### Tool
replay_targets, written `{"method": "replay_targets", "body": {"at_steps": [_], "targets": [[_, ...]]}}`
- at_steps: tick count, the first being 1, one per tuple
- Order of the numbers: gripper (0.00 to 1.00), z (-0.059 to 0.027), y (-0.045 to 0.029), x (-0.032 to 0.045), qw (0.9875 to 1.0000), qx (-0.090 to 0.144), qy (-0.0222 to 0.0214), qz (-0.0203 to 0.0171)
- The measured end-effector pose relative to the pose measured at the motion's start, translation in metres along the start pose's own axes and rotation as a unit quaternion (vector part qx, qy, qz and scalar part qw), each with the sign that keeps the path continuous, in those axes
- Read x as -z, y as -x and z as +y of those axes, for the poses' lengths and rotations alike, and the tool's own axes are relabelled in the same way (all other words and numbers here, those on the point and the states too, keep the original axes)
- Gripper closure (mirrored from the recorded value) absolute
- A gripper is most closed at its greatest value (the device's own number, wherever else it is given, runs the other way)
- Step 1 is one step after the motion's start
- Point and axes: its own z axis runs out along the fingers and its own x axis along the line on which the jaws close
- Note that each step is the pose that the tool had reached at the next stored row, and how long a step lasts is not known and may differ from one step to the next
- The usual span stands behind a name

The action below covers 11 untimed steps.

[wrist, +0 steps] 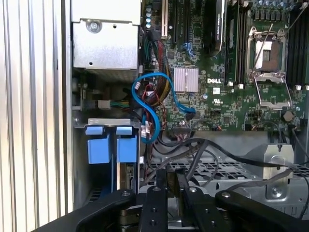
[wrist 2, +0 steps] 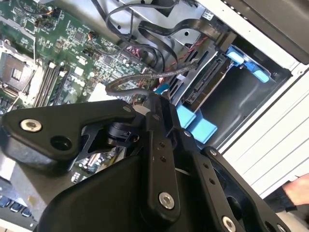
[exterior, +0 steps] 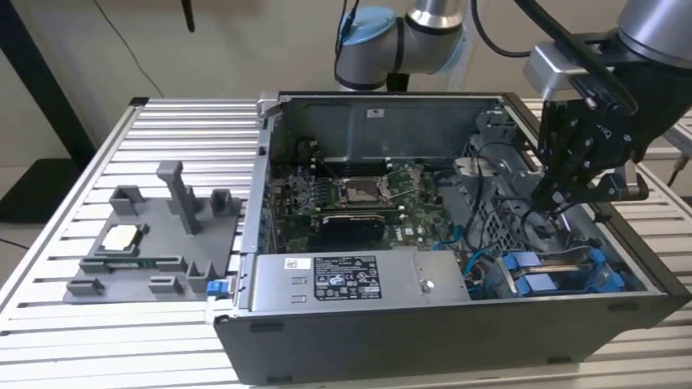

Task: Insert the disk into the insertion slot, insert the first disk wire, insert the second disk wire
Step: 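Insert the first disk wire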

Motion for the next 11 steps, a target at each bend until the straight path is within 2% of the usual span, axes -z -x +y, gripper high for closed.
{"method": "replay_targets", "body": {"at_steps": [4, 11], "targets": [[0.81, -0.0051, -0.0018, -0.0015, 1.0000, 0.000, 0.0000, 0.0056], [0.81, -0.0143, -0.0066, -0.0051, 0.9999, 0.000, 0.0000, 0.0122]]}}
